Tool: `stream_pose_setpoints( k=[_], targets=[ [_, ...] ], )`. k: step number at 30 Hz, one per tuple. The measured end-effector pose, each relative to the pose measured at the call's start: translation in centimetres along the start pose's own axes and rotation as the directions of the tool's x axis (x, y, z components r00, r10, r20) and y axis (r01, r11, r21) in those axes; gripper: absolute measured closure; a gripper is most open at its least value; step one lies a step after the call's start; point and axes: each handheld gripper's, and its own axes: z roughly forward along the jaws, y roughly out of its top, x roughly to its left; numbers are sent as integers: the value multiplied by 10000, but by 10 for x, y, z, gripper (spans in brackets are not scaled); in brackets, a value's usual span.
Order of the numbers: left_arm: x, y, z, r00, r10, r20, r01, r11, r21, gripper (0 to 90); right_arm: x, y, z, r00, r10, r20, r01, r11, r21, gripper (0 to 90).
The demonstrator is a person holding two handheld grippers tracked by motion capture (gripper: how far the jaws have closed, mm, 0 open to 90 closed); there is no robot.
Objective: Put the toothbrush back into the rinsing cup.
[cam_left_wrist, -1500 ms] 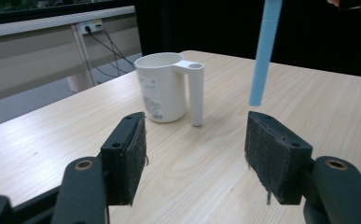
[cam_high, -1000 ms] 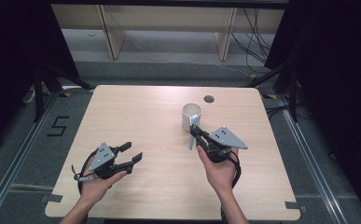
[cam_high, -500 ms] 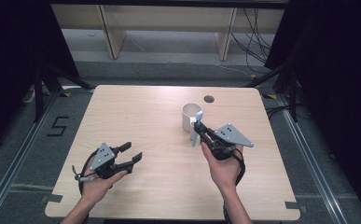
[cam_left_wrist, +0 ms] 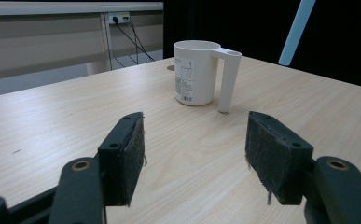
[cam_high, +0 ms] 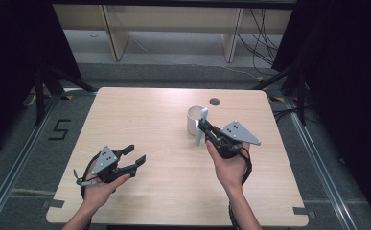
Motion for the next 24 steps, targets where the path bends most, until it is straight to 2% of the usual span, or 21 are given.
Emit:
stream_pose_setpoints(
  k=[3,5,8,9,10,12,13,14,16,17,24],
  targets=[
    [-1,-1,1,10000,-32,-14,32,9999,147,373,-1,1,0,10000,57,12,-57,9999,-130,857],
    [-2,-2,3,10000,-52,71,52,10000,-35,373,-2,3,0,9999,129,22,-129,9998,-122,857],
    [-3,-1,2,10000,-78,-18,78,9999,118,373,-4,6,2,10000,63,-12,-64,9998,-179,857],
    [-3,-1,2,10000,-66,-14,66,9999,111,373,-5,7,3,9999,-135,86,138,9994,-330,857],
    [-3,-1,3,9999,-81,73,81,10000,-58,373,-3,9,2,9999,108,-26,-109,9998,-183,857],
    [-3,0,2,10000,-68,7,68,9999,99,373,-4,11,3,10000,0,86,2,9997,-241,857],
    [-3,0,2,10000,-78,14,78,9999,111,373,-3,12,4,9999,106,33,-105,9996,-248,857],
    [-3,-1,4,9999,-119,113,120,9999,-57,373,-4,14,4,10000,47,77,-46,9999,-165,857],
    [-4,-1,2,9999,-112,37,112,9998,152,373,-6,16,6,9996,-249,99,251,9993,-282,857],
    [-4,-1,2,9999,-111,51,110,9998,158,372,-4,17,7,10000,-73,48,75,9996,-259,857],
    [-5,-1,3,9999,-114,91,113,9998,143,372,-5,26,13,9995,-292,142,296,9992,-275,857]
  ],
)
